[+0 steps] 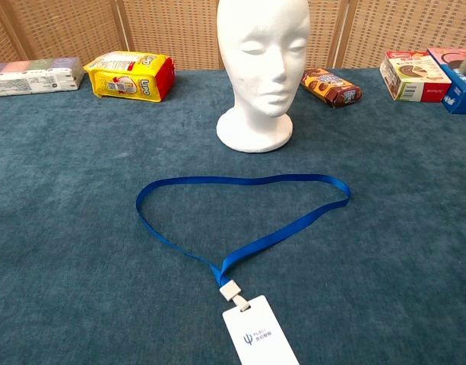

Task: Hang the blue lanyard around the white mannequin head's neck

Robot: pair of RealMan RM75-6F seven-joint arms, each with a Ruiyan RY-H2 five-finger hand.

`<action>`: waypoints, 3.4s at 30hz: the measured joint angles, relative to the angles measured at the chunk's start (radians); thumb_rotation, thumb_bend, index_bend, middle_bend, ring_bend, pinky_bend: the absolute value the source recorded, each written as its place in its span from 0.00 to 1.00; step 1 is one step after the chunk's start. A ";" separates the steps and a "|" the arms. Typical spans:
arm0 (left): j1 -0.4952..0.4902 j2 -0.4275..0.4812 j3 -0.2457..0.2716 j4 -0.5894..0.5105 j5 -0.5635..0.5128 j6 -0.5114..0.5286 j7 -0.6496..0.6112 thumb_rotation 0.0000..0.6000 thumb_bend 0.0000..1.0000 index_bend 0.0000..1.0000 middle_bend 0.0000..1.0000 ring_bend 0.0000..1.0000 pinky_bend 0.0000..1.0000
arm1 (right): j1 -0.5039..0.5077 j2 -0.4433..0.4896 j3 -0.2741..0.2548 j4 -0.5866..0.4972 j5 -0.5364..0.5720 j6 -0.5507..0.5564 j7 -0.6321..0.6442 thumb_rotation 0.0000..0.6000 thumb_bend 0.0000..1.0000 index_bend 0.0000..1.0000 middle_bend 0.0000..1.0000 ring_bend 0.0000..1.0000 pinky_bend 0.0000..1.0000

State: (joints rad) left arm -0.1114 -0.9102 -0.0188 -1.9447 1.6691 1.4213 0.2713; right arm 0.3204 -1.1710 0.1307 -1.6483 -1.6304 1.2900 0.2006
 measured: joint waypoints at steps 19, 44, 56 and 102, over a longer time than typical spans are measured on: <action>-0.077 0.032 -0.029 -0.055 -0.032 -0.081 0.032 0.21 0.09 0.44 0.95 0.99 0.90 | 0.161 -0.117 -0.009 0.216 -0.060 -0.127 -0.140 0.22 0.34 0.43 0.95 1.00 1.00; -0.097 0.011 -0.015 -0.030 -0.057 -0.094 0.013 0.20 0.09 0.44 0.95 0.99 0.90 | 0.262 -0.231 -0.060 0.342 -0.054 -0.203 -0.246 1.00 0.34 0.47 1.00 1.00 1.00; -0.094 0.012 -0.001 -0.033 -0.056 -0.090 0.008 0.20 0.09 0.44 0.95 0.99 0.90 | 0.278 -0.249 -0.074 0.338 -0.032 -0.215 -0.263 1.00 0.35 0.48 1.00 1.00 1.00; -0.094 0.001 0.032 -0.003 -0.090 -0.108 -0.039 0.21 0.09 0.44 0.95 0.99 0.90 | 0.367 -0.353 -0.132 0.435 0.012 -0.339 -0.383 1.00 0.34 0.49 1.00 1.00 1.00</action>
State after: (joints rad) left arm -0.2051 -0.9095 0.0136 -1.9478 1.5787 1.3133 0.2325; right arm 0.6875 -1.5240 -0.0015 -1.2137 -1.6187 0.9514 -0.1826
